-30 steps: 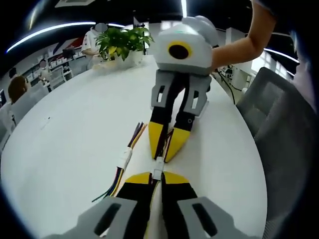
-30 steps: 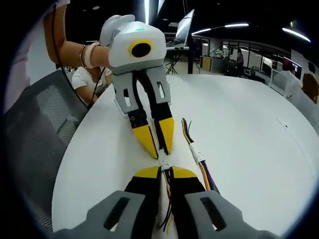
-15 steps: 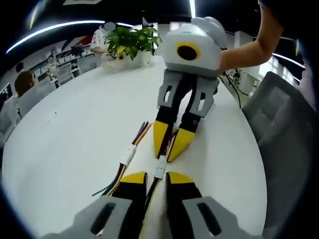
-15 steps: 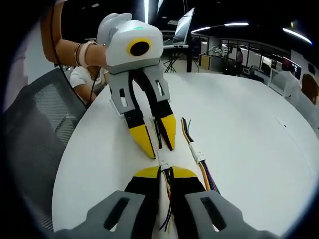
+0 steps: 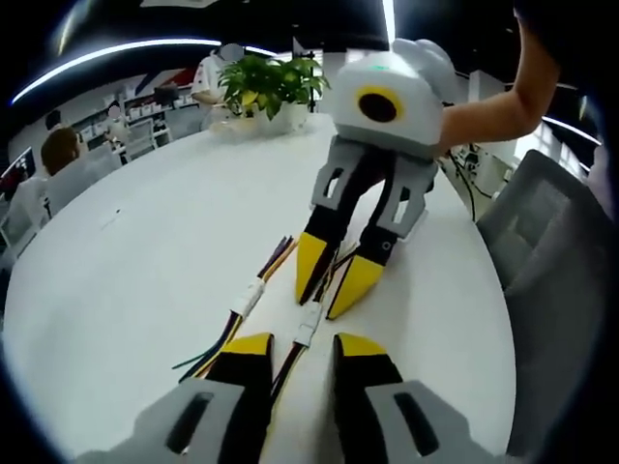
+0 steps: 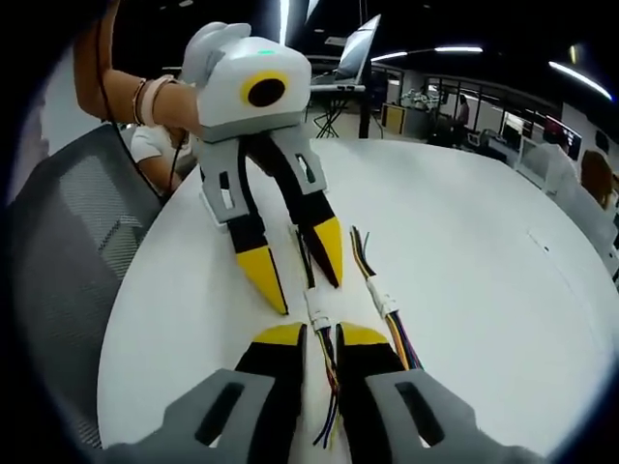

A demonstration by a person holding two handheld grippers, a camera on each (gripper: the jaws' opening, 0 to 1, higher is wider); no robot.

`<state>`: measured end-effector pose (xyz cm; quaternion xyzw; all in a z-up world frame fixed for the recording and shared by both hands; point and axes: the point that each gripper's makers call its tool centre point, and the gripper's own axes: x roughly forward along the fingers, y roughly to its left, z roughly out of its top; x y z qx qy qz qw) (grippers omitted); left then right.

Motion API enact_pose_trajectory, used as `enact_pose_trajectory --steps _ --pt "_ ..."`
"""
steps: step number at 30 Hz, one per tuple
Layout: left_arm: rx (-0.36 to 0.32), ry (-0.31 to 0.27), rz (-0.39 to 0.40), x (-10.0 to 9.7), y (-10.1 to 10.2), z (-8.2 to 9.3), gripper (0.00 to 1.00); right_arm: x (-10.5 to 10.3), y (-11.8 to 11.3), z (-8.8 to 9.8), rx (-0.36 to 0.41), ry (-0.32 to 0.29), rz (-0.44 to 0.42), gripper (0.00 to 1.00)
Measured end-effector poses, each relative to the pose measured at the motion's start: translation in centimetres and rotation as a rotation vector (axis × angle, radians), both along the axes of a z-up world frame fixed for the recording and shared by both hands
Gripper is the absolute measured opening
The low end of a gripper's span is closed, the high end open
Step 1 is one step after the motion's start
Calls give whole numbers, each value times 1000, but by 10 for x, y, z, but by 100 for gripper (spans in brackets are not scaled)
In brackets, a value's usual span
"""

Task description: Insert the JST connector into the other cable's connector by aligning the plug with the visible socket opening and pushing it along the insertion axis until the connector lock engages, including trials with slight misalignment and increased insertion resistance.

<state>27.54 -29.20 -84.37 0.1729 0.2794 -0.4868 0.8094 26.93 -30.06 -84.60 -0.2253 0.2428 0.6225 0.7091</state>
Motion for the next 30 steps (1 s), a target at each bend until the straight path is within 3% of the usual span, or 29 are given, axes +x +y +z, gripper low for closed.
enact_pose_trajectory --steps 5,16,30 --pt "-19 11 20 0 -1 0 21 4 -3 0 -7 -3 -26 18" --pt "-46 31 68 4 1 0 22 5 -10 -2 -16 -5 -76 21" --pt "-9 31 84 -2 6 0 25 3 -15 0 -27 -17 -120 26"
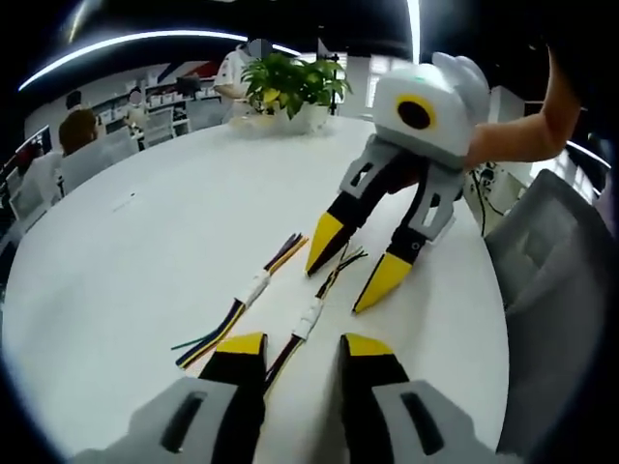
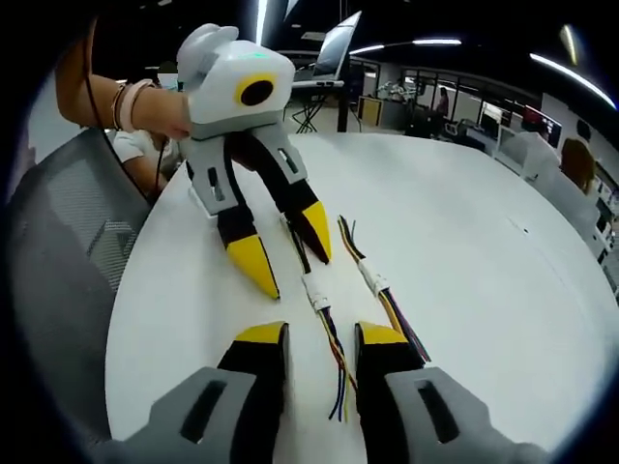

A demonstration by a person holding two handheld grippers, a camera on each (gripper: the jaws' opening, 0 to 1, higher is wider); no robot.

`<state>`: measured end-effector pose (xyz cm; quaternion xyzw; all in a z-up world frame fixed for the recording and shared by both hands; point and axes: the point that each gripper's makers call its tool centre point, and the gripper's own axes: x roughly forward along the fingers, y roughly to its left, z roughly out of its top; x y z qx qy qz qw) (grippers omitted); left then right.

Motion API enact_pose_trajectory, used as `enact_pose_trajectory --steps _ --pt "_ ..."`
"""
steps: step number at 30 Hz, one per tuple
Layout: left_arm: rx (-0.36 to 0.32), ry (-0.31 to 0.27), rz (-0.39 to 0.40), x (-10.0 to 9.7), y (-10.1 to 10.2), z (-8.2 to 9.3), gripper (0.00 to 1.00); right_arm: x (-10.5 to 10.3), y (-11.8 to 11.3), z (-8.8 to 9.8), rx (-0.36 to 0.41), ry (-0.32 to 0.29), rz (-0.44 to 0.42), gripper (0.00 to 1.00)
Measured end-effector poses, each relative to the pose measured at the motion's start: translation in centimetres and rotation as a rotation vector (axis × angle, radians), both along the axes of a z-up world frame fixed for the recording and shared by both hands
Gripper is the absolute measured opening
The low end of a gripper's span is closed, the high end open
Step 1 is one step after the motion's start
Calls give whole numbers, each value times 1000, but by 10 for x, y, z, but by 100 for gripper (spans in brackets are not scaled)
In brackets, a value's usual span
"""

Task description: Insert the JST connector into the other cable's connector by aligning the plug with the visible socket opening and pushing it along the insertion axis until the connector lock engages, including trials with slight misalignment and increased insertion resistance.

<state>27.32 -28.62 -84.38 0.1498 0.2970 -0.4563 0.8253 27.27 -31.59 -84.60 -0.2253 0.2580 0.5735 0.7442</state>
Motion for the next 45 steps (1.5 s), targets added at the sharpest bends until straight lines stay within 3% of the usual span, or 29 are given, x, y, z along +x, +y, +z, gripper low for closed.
enact_pose_trajectory --steps 8,11,21,27,33,38,45 --pt "-15 -17 -15 -10 -3 10 30 -8 -1 7 11 2 -21 30" --pt "-28 -22 32 -7 -1 14 32 -10 -2 9 17 18 -54 35" --pt "-31 -25 44 -22 1 24 40 -18 -2 15 48 42 -87 41" --pt "-57 -50 64 -26 7 38 44 -17 -1 30 98 46 -132 48" --pt "-62 -72 81 -28 12 46 45 -20 -8 34 76 14 -147 53" --pt "-29 -95 68 -31 14 46 47 -26 -12 39 73 19 -171 59" --pt "-38 -96 59 -39 6 51 55 -32 -23 41 72 39 -198 63"
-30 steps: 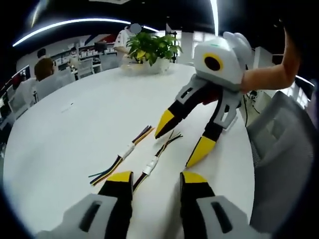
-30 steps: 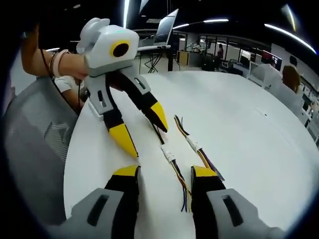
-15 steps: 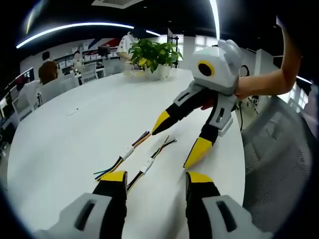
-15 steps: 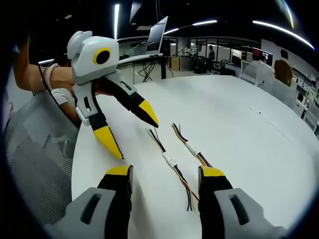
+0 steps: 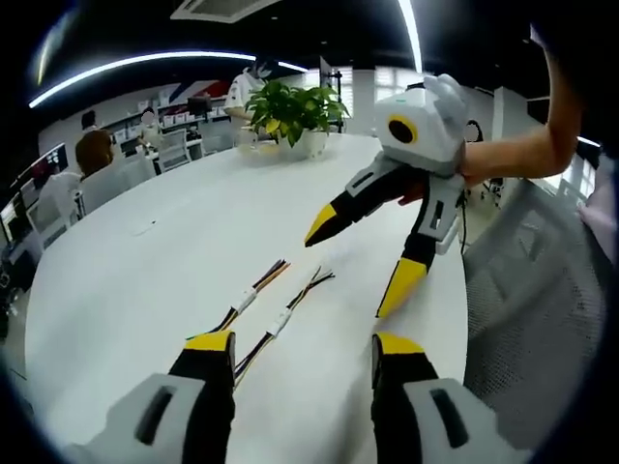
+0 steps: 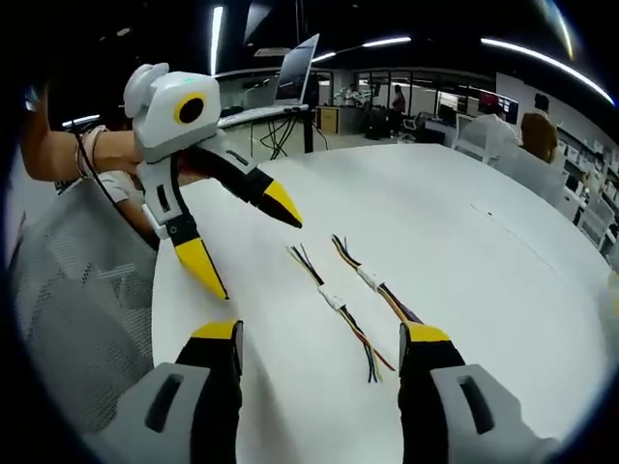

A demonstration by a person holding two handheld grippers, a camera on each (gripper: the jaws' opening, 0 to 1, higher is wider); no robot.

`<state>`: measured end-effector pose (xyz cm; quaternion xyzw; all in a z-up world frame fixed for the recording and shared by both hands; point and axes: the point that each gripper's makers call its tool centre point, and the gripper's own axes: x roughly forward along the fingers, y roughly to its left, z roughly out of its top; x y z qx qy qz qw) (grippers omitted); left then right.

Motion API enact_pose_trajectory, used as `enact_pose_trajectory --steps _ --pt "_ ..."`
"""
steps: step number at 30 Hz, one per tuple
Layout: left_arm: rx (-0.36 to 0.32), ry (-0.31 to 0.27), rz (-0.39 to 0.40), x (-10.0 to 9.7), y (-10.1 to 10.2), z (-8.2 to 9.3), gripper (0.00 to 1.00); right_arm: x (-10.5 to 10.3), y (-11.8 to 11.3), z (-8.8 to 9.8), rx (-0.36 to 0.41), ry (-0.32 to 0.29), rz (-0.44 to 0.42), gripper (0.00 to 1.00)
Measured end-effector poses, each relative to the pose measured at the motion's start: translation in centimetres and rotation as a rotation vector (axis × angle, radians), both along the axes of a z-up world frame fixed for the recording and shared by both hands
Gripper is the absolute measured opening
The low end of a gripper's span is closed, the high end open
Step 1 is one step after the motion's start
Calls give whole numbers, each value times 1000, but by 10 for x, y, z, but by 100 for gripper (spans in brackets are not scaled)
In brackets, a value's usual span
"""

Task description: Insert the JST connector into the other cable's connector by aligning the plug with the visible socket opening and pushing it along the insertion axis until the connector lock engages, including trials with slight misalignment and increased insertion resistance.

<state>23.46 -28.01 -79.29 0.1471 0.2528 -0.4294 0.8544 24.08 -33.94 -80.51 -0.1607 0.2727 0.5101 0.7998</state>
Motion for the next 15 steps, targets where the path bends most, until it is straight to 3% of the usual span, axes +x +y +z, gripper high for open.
enact_pose_trajectory --steps 5,11,15 --pt "15 14 9 -5 0 -4 60 -1 -9 2 -6 4 -33 66" --pt "-54 26 73 -8 2 8 65 -5 -14 7 16 8 -72 75" --pt "-23 21 83 -12 7 8 66 -5 -21 6 12 7 -96 77"
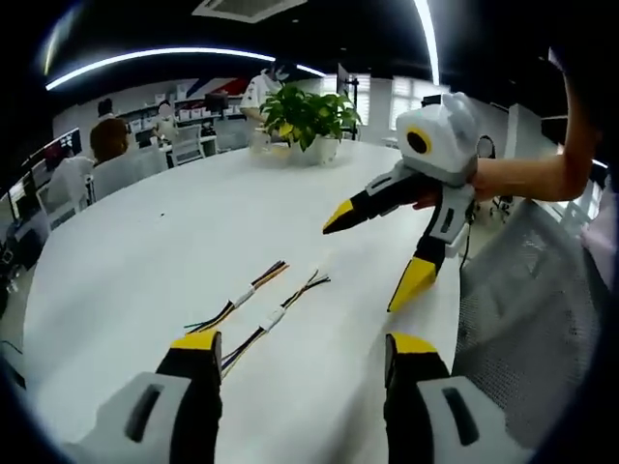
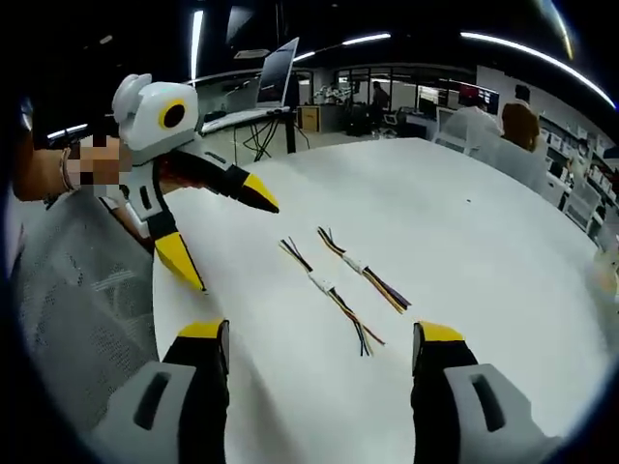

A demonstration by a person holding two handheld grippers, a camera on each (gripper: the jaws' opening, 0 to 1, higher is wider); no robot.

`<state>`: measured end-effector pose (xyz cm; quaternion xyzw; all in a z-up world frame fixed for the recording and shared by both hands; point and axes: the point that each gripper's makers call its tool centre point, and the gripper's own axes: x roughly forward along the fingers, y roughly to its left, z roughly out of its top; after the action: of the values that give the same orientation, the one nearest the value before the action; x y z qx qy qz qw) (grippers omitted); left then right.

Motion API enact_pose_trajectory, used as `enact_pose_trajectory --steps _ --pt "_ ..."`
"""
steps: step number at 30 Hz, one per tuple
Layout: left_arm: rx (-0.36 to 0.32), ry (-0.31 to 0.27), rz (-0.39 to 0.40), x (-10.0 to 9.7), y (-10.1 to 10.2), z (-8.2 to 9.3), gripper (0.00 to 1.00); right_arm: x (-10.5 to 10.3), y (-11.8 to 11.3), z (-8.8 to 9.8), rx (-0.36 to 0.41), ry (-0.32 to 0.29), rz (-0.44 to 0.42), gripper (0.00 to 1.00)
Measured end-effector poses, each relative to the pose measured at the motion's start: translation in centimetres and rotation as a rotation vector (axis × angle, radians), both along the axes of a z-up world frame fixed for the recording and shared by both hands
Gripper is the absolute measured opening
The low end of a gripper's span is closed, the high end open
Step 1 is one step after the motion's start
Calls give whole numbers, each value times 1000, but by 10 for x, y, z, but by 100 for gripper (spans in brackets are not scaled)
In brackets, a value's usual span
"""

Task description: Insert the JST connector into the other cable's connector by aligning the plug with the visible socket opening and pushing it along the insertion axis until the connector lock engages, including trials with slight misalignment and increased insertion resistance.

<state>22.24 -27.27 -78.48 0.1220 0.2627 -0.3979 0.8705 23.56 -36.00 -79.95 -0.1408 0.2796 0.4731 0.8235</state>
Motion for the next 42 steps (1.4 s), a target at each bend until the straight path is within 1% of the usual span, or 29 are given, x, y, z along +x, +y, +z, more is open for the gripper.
enact_pose_trajectory --steps 2,4,5,7,11,15,18,22,25,30,33,35,36,39,42 --pt "-5 11 5 -3 1 0 68 -1 -2 3 14 4 -16 78" --pt "0 30 13 -6 3 -1 73 -2 -4 4 20 13 -38 81" --pt "26 39 36 -7 8 -3 73 -2 -5 5 28 18 -58 82" --pt "48 37 47 -9 12 -5 73 -3 -7 7 38 30 -69 86" --pt "22 60 80 -13 15 -3 76 -11 -9 11 49 44 -77 89" --pt "29 79 102 -18 19 -4 83 -20 -10 11 48 65 -87 98" --pt "28 103 106 -24 20 -6 83 -24 -14 9 25 68 -83 99" --pt "12 107 112 -28 19 -3 86 -31 -17 8 8 86 -80 100" --pt "19 98 120 -29 20 -1 90 -34 -21 8 -12 78 -88 100" --pt "17 89 148 -31 20 3 99 -39 -24 12 -13 66 -95 100" --pt "24 75 141 -34 18 6 99 -43 -25 13 -15 67 -92 100" --pt "23 53 132 -35 16 10 99 -48 -23 15 12 85 -87 100" --pt "26 48 143 -34 16 10 99 -49 -23 16 13 87 -91 100" --pt "37 41 125 -38 14 12 99 -50 -26 14 -14 68 -88 100" --pt "55 50 112 -43 13 10 99 -51 -27 13 -26 67 -88 100"
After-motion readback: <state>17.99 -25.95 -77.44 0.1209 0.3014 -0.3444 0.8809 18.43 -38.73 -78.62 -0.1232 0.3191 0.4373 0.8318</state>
